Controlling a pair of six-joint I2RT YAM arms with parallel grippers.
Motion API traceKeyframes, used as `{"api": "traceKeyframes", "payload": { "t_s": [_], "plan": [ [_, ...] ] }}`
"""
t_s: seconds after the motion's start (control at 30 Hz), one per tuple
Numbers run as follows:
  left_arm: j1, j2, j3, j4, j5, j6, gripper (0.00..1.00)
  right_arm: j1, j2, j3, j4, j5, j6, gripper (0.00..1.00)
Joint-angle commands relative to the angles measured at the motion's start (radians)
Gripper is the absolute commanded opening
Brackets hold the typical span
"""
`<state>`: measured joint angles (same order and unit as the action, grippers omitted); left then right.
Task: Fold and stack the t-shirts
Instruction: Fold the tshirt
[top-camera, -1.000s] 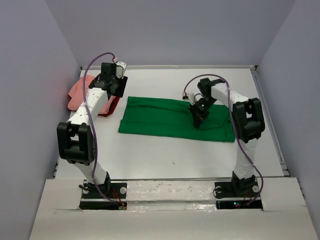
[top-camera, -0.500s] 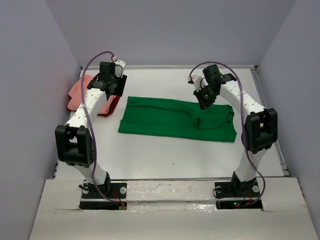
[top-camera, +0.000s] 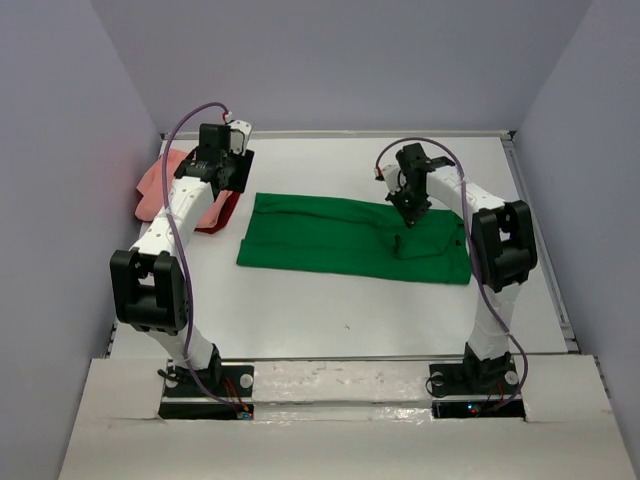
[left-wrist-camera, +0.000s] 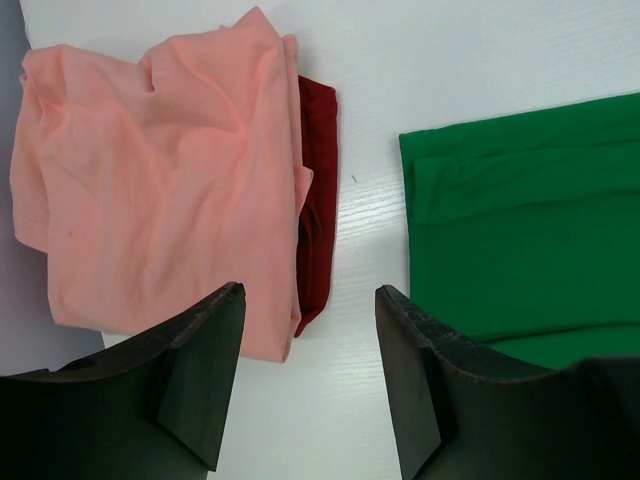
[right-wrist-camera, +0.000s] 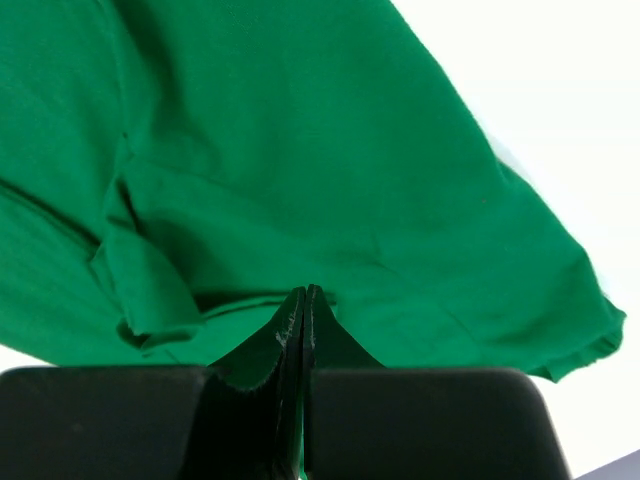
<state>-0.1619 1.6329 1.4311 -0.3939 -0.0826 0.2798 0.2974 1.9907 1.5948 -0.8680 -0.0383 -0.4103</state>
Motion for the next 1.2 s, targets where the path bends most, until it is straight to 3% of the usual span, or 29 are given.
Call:
{"api": "traceKeyframes", "payload": {
  "t_s": [0.0,0.57,0.93,1.17],
  "plan": [
    [-0.004,-0.047,0.015,0.009,0.004,0.013,0.66,0.009,0.016,0.001,0.032,0.011,0.011,0.0],
    [-0.005,-0.08,-0.004,0.018,0.004,0.018,0.66,0.052,-0.001,0.007,-0.252,-0.405,-0.099,0.0],
    [-0.005,-0.14,-0.07,0.067,-0.002,0.035,0.7,0.109,0.056,-0.033,-0.262,-0.378,-0.087,0.0],
    [-0.005,-0.159,-0.061,0.059,0.006,0.032,0.71,0.109,-0.082,0.023,-0.243,-0.321,-0.076,0.0]
  ]
}}
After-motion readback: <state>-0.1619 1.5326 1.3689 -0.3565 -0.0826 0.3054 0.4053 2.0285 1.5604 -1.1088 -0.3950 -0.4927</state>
